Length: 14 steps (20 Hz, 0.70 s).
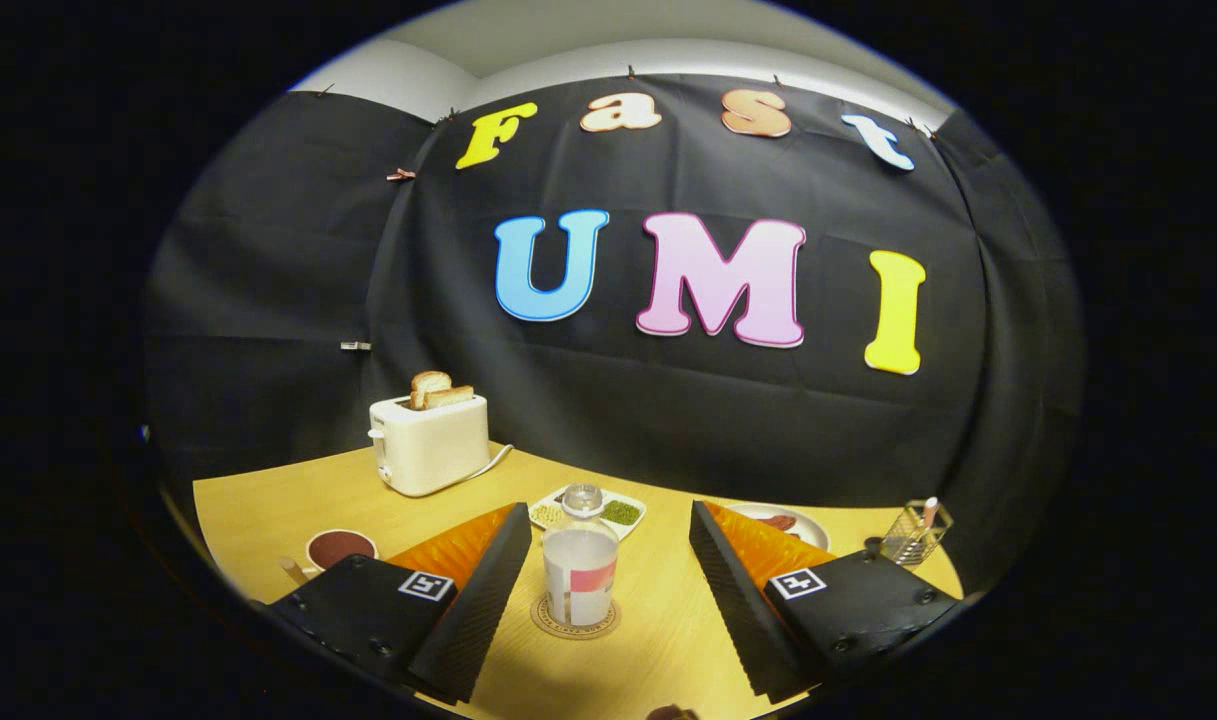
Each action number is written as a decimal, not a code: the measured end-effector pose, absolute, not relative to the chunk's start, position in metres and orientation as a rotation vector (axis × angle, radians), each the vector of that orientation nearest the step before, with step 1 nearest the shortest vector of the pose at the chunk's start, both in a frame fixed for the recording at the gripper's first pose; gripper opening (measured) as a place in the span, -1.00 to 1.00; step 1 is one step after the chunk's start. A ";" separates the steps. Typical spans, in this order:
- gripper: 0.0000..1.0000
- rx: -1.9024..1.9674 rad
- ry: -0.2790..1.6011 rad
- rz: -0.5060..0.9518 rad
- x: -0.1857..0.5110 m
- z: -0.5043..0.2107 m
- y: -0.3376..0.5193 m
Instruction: Take the bottle from table, then pour the juice into the cup, finally place the bottle on the coaster
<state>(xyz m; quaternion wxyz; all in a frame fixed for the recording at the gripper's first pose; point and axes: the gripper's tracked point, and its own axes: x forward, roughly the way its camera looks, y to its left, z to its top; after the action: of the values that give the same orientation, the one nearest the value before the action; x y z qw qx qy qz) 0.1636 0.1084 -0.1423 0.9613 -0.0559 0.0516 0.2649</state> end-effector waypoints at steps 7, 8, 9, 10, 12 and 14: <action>0.94 -0.125 0.068 0.389 0.116 -0.068 0.037; 0.94 -0.125 0.067 0.360 0.108 -0.059 0.026; 0.94 -0.123 0.063 0.342 0.097 -0.051 0.017; 0.94 -0.122 0.052 0.323 0.087 -0.041 0.009; 0.94 -0.126 0.029 0.276 0.070 -0.023 -0.010; 0.94 -0.129 0.016 0.256 0.051 -0.014 -0.019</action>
<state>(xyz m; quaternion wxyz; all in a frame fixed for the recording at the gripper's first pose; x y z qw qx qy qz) 0.0512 -0.0193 -0.0135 0.9897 -0.0642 0.0079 0.1277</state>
